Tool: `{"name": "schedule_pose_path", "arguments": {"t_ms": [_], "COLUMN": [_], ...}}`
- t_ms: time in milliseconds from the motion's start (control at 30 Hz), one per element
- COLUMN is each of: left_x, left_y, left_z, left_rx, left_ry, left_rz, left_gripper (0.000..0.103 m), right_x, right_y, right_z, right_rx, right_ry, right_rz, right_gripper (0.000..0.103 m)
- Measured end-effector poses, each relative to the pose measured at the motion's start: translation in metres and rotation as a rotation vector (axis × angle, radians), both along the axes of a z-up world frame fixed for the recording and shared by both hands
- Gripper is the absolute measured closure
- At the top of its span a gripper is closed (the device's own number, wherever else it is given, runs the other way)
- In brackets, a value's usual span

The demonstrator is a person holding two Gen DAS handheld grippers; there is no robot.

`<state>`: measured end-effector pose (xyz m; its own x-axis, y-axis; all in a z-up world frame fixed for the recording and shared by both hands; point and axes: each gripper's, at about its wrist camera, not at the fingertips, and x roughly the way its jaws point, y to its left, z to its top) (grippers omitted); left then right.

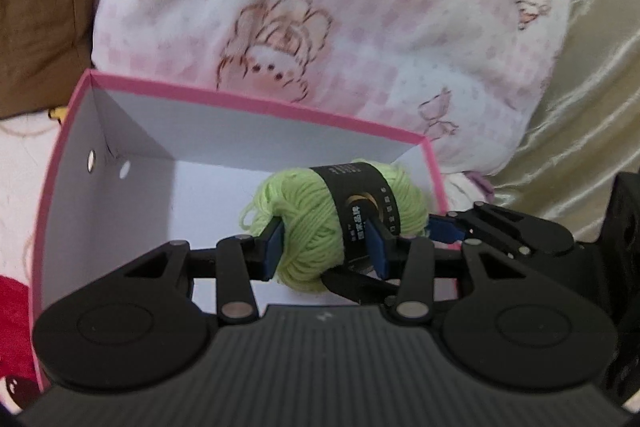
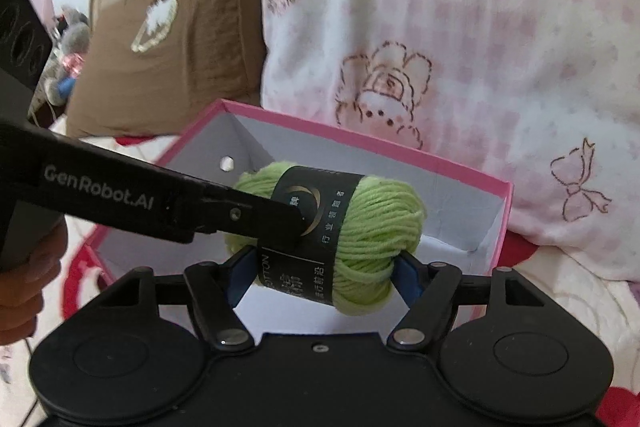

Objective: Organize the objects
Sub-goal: 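Lift the green yarn ball with the left tool over the pink box, then lower the yarn ball into the pink box and open the left tool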

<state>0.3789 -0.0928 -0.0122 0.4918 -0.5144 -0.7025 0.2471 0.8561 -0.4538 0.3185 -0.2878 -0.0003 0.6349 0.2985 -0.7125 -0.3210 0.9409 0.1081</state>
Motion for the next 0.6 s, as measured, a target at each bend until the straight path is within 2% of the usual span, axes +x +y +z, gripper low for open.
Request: {"name": "schedule_pose_path", "arguments": {"t_ms": [133, 300, 467, 600], "left_x": [0.016, 0.030, 0.034, 0.034], "left_y": [-0.012, -0.012, -0.009, -0.007], "left_z": [-0.019, -0.033, -0.044, -0.045], "left_rx": [0.020, -0.014, -0.025, -0.009], "left_ry": [0.027, 0.072, 0.110, 0.108], "left_rz": [0.008, 0.056, 0.095, 0.115], "left_gripper": [0.061, 0.061, 0.063, 0.066], "right_x": [0.012, 0.023, 0.027, 0.021], "right_y": [0.003, 0.009, 0.019, 0.018], "right_z": [-0.015, -0.027, -0.031, -0.030], "right_rx": [-0.065, -0.167, -0.259, -0.284], "right_ry": [0.044, 0.043, 0.060, 0.052], "right_rz": [-0.048, -0.084, -0.049, -0.008], "right_gripper": [0.032, 0.032, 0.031, 0.028]}}
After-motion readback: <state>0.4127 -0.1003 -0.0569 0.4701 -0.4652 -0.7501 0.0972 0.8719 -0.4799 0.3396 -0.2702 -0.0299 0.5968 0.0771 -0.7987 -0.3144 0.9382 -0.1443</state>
